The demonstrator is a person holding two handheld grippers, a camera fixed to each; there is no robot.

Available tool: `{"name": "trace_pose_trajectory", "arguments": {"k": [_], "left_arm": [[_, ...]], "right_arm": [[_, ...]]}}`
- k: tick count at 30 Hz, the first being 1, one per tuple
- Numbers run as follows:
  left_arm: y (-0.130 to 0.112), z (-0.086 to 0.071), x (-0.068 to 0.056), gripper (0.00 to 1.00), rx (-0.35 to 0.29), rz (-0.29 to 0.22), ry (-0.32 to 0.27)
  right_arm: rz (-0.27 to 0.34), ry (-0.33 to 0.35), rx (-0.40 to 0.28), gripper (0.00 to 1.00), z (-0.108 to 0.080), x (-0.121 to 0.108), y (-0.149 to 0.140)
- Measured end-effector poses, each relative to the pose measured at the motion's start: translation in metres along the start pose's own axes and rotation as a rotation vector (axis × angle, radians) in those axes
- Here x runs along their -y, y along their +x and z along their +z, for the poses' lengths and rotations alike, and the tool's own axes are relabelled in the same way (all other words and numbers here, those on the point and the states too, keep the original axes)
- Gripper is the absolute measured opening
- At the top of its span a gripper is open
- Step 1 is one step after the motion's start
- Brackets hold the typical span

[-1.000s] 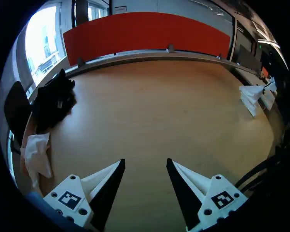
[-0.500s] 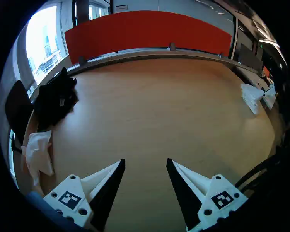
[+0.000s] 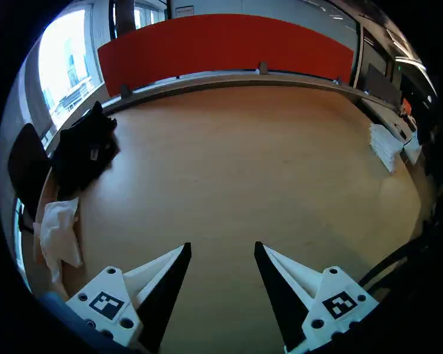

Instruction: Fold towel

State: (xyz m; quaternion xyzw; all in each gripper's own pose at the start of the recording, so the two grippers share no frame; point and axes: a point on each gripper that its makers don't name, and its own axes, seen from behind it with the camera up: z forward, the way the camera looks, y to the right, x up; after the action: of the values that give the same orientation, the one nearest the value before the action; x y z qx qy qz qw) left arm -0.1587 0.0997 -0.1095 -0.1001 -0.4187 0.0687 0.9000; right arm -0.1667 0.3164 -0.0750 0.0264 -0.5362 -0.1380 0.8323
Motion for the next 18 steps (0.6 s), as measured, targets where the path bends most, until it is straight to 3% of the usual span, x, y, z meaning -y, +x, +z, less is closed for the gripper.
{"name": "trace_pose_trajectory", "arguments": {"k": [18], "left_arm": [[-0.0002, 0.0009, 0.0004, 0.79, 0.007, 0.001, 0.004]], "right_arm": [[0.008, -0.014, 0.031, 0.1, 0.0087, -0.0025, -0.0078]]}}
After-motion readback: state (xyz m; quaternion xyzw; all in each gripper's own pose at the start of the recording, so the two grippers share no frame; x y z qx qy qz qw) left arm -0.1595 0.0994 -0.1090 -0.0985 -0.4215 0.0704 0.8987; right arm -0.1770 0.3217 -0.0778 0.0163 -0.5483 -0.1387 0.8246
